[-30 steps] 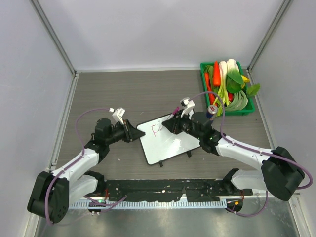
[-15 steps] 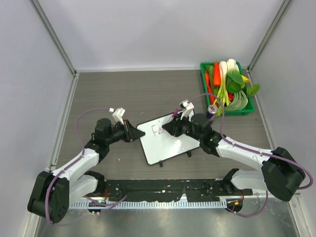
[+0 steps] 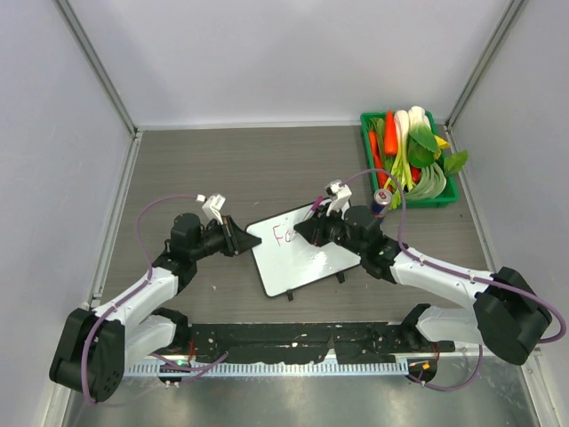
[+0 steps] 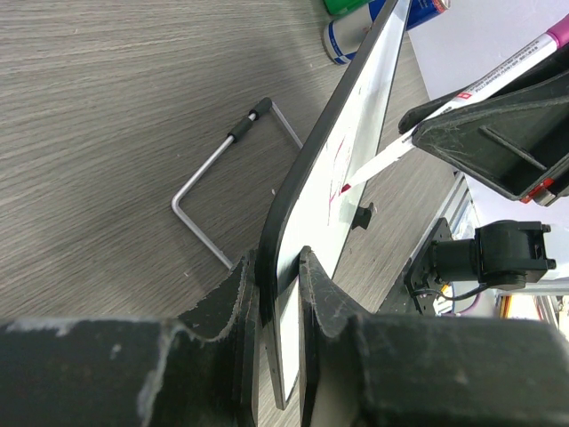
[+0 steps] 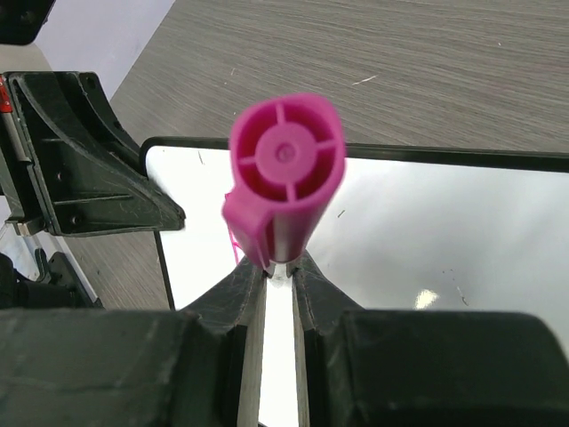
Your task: Write a sentence on the whiteboard
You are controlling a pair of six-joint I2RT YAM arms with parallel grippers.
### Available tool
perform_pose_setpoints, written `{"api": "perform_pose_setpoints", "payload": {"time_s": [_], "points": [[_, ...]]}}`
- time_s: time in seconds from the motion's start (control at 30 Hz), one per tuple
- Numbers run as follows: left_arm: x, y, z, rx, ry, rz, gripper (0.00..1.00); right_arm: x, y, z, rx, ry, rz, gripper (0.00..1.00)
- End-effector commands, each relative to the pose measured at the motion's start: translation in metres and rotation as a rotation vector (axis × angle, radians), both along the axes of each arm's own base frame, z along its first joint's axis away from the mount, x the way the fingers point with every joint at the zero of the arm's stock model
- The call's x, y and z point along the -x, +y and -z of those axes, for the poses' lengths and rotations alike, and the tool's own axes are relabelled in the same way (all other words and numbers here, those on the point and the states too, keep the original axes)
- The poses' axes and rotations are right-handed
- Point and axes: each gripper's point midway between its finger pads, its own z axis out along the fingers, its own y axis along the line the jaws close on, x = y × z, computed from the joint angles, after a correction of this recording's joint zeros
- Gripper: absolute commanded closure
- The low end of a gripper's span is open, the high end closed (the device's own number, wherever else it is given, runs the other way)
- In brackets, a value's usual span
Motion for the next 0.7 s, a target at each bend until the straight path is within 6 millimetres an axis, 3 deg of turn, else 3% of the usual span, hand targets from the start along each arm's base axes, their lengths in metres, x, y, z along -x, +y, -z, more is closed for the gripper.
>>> {"api": "perform_pose_setpoints", "payload": {"time_s": [0.0, 0.4, 0.67], "points": [[-0.006, 0.017, 0.029, -0.132, -0.019, -0.054, 1.00, -0.018, -0.005, -0.020, 0.008, -0.062, 0.070, 0.99], [-0.006, 0.018, 0.030, -0.132, -0.015, -0.054, 1.00, -0.027, 0.001, -0.037, -0.021, -0.085, 0.086, 0.98], [-0.006, 0.018, 0.029, -0.131, -0.018, -0.054, 1.00, -0.023, -0.001, -0.018, 0.009, -0.048, 0.082, 0.98]]}}
